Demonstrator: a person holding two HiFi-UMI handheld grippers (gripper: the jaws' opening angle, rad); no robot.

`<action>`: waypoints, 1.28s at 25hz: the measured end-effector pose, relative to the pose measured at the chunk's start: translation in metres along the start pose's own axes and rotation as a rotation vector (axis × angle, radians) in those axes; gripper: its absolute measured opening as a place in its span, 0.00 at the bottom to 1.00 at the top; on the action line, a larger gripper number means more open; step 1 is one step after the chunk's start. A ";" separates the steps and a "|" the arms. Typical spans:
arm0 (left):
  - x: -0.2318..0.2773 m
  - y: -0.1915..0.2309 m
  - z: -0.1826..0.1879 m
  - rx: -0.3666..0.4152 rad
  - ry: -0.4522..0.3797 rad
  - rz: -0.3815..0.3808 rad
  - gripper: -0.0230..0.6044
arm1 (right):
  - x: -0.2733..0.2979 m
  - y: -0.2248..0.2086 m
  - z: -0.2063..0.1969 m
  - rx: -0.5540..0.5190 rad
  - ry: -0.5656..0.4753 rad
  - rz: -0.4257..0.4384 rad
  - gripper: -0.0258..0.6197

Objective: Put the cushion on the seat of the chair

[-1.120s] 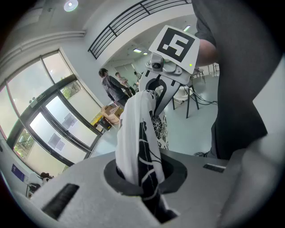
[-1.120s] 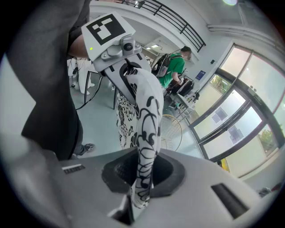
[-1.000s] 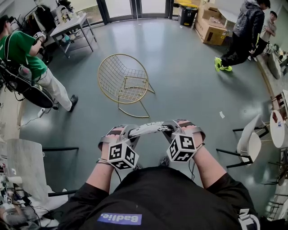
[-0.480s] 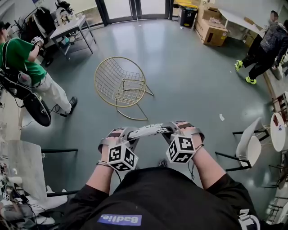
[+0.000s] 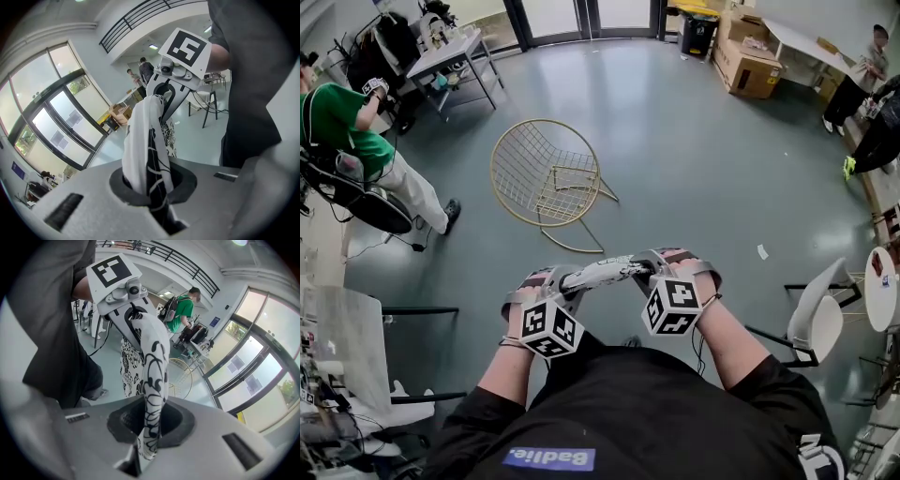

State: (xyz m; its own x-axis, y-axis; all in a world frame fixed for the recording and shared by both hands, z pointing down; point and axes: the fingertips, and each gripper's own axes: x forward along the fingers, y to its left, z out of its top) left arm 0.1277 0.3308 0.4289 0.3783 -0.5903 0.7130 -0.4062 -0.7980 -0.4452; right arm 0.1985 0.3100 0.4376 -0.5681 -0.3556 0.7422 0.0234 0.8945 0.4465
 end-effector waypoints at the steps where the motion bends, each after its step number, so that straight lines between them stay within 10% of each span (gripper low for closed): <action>1: 0.002 0.002 0.001 -0.001 0.004 0.001 0.08 | 0.001 -0.003 -0.001 0.001 -0.003 0.002 0.11; 32: 0.117 0.212 -0.163 -0.008 0.028 -0.183 0.08 | 0.235 -0.156 0.048 0.181 0.068 0.232 0.11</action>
State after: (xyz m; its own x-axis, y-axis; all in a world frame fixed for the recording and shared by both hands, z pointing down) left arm -0.0496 0.1124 0.5064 0.4233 -0.4317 0.7965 -0.3390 -0.8908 -0.3026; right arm 0.0222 0.0998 0.5187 -0.5085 -0.1480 0.8483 -0.0046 0.9856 0.1691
